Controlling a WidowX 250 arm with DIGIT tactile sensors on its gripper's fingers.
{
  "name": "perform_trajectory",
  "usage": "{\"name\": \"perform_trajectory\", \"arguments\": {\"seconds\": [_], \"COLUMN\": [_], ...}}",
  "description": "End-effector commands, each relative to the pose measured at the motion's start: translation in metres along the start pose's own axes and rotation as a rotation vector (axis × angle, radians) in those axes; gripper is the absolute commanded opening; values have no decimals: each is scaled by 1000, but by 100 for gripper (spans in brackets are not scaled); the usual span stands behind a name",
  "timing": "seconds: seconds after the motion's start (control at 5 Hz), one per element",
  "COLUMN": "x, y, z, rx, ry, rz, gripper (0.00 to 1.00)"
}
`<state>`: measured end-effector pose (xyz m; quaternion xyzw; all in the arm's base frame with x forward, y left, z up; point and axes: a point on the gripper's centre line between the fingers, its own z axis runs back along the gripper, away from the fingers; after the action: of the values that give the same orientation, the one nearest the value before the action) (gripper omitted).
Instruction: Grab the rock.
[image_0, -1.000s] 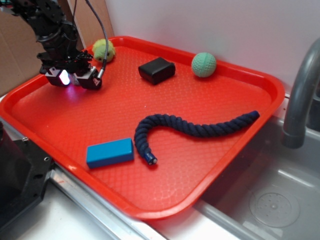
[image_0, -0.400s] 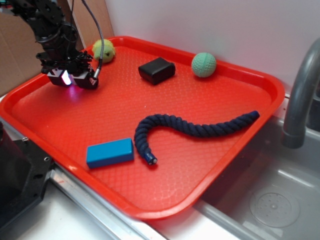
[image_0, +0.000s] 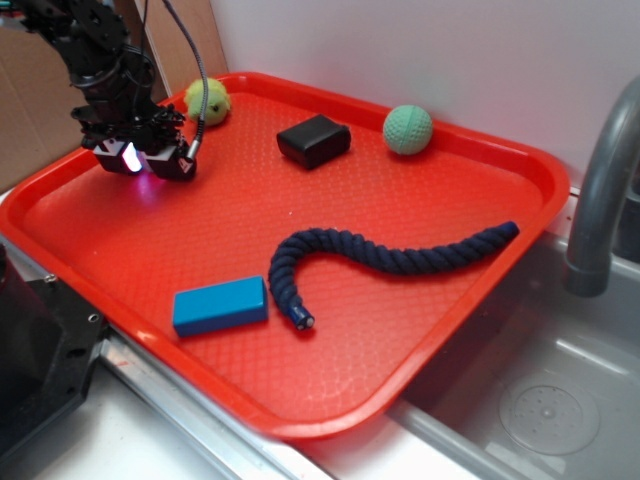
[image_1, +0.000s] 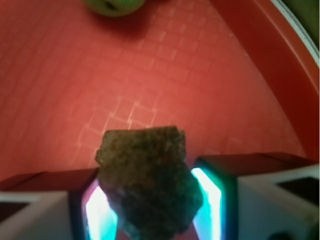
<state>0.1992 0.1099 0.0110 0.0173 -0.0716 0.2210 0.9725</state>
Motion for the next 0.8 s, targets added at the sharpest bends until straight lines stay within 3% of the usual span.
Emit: {"name": "perform_trajectory", "arguments": {"seconds": [0.0,0.2,0.4,0.6], "x": [-45,-56,-45,-30], "y": [-15,-34,-54,-65], "z": [76,125,175,224], "rx": [-45,-101,-110,-211], "ry": [43,-71,-10,58], "rz": [-60,-124,-170,-231], "gripper": [0,0,0,0]}}
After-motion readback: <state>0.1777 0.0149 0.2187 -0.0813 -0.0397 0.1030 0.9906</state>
